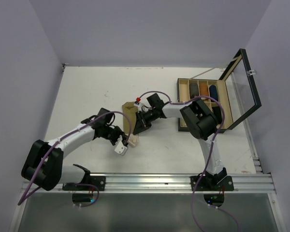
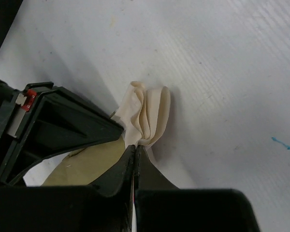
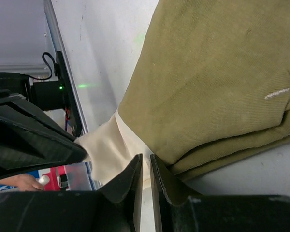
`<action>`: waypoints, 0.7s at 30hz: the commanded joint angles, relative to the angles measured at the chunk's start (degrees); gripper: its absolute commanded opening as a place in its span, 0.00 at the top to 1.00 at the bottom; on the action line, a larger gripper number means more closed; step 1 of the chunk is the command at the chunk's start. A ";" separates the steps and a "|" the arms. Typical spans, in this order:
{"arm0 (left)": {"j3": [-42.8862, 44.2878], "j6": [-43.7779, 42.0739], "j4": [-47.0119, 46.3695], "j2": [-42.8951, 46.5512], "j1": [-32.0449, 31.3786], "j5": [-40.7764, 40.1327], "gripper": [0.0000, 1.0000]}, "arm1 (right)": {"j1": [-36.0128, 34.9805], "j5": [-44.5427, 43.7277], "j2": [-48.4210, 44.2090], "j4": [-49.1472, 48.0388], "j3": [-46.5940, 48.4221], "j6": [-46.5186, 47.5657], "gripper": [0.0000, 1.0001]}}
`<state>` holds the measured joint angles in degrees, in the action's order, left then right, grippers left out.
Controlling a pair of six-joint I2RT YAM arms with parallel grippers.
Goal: Roll the underwear
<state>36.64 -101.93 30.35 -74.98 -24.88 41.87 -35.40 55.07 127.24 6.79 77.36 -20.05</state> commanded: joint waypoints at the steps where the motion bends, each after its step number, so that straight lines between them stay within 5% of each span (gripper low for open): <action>1: 4.31 5.08 -0.56 -1.56 1.06 4.45 1.00 | 0.07 -5.50 0.91 7.97 -1.43 5.99 0.83; 12: 6.95 0.42 3.40 -4.56 2.30 5.86 1.00 | 2.70 -3.83 -5.69 14.75 11.13 10.02 0.80; 21: 9.23 2.26 4.02 -6.67 2.30 5.68 1.00 | 2.27 -5.76 3.97 14.57 16.77 10.47 0.82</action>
<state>43.20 -100.12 33.56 -80.82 -22.90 44.75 -32.47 50.39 127.37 20.60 92.82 -10.39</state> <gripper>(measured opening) 0.008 0.188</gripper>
